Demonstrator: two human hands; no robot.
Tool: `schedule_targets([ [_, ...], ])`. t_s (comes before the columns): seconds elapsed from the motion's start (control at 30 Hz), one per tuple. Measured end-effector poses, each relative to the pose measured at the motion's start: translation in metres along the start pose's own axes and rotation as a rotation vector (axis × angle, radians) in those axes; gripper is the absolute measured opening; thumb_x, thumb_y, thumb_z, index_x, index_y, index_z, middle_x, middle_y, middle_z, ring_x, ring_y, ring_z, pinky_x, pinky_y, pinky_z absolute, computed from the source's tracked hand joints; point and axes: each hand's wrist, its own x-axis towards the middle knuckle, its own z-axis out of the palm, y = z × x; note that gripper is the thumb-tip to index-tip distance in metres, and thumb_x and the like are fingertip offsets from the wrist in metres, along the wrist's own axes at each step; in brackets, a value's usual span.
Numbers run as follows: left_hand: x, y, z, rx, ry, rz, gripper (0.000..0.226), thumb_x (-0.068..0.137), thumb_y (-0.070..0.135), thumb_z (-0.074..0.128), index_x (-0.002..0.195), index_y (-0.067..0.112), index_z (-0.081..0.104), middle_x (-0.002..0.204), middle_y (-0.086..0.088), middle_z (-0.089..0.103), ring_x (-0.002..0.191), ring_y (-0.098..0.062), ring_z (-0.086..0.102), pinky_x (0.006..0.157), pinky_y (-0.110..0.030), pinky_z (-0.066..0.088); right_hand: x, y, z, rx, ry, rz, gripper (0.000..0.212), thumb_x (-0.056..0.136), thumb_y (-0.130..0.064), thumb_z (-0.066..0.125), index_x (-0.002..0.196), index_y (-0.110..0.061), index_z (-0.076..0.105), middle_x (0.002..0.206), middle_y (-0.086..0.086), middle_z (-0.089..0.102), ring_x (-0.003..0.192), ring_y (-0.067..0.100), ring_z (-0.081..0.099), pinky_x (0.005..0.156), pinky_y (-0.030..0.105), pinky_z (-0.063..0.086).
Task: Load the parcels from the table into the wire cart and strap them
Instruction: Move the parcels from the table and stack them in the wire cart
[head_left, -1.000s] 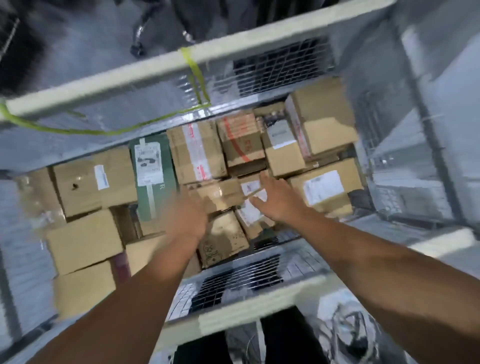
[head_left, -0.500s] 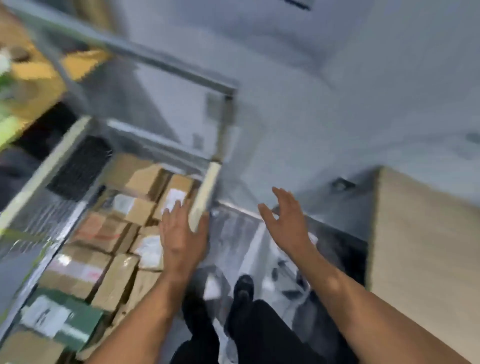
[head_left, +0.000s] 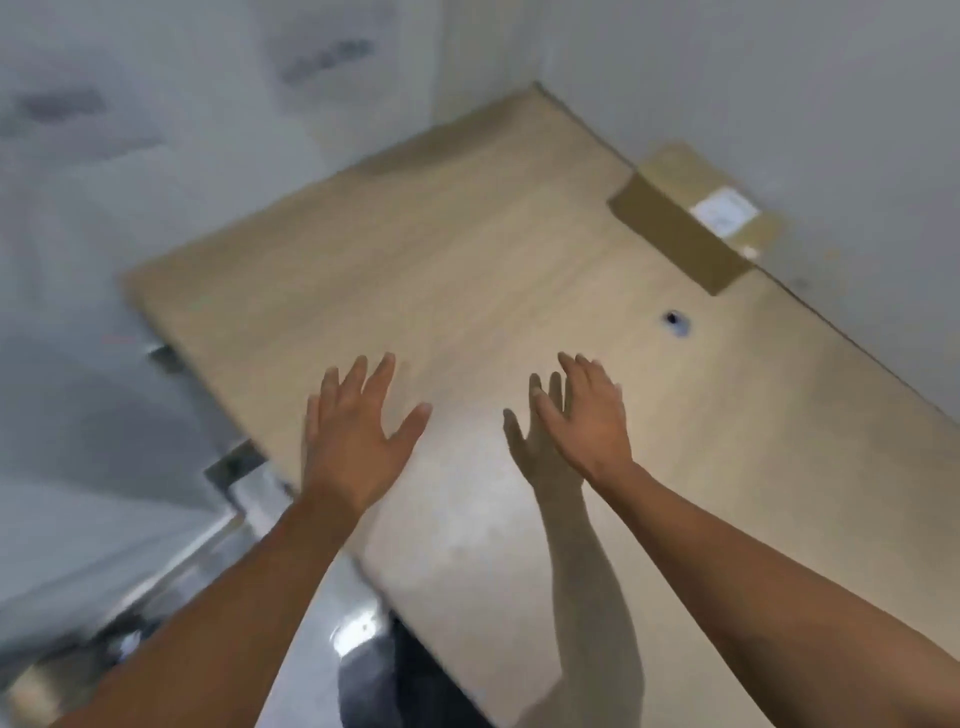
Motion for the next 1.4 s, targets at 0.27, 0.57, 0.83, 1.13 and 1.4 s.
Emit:
schedule_targets([
  [0.27, 0.137, 0.187, 0.114, 0.005, -0.171, 0.199, 0.084, 0.098, 0.066, 0.048, 0.164, 0.019, 0.024, 0.171, -0.006, 0.023, 0.159, -0.028, 0.012, 0.129, -0.048, 0.013, 0.068, 0.183, -0.018, -0.097, 0.021, 0.326, 0.068, 0.102, -0.066, 0.019, 0.163, -0.038, 0.016, 0.174, 0.003, 0.005, 0.16, 0.025, -0.006, 0.126, 0.056, -0.006],
  [0.57, 0.324, 0.374, 0.181, 0.011, 0.052, 0.341, 0.082, 0.092, 0.073, 0.053, 0.16, 0.032, 0.032, 0.168, -0.015, 0.02, 0.157, -0.036, 0.012, 0.127, -0.052, 0.015, 0.082, 0.208, 0.001, -0.162, 0.204, 0.256, 0.072, 0.099, -0.068, 0.033, 0.159, -0.028, 0.038, 0.169, 0.011, 0.027, 0.159, 0.032, 0.015, 0.126, 0.062, 0.008],
  [0.83, 0.401, 0.423, 0.219, 0.455, -0.181, 0.485, 0.073, 0.091, 0.08, 0.038, 0.155, 0.046, 0.037, 0.174, -0.002, 0.013, 0.159, -0.035, 0.002, 0.125, -0.061, 0.003, 0.087, 0.213, 0.003, -0.151, 0.281, 0.245, 0.068, 0.097, -0.062, 0.046, 0.15, -0.021, 0.053, 0.163, 0.008, 0.04, 0.156, 0.03, 0.027, 0.123, 0.064, 0.019],
  [1.13, 0.286, 0.292, 0.167, 0.371, -0.052, 0.36, 0.071, 0.077, 0.09, 0.043, 0.133, 0.048, 0.053, 0.149, -0.004, 0.036, 0.149, -0.042, 0.017, 0.118, -0.071, 0.013, 0.084, 0.216, -0.006, 0.319, 0.404, 0.301, 0.075, 0.102, -0.063, 0.03, 0.16, -0.015, 0.03, 0.162, 0.006, 0.041, 0.155, 0.005, 0.02, 0.129, 0.047, 0.006],
  [1.4, 0.107, 0.145, 0.112, 0.333, -0.049, 0.26, 0.075, 0.069, 0.088, 0.054, 0.132, 0.046, 0.059, 0.149, -0.005, 0.045, 0.146, -0.039, 0.025, 0.102, -0.062, 0.038, 0.067, 0.172, -0.037, 0.674, -0.104, 0.362, 0.076, 0.095, -0.072, 0.029, 0.157, -0.03, 0.037, 0.163, 0.002, 0.039, 0.156, 0.023, 0.022, 0.128, 0.047, 0.0],
])
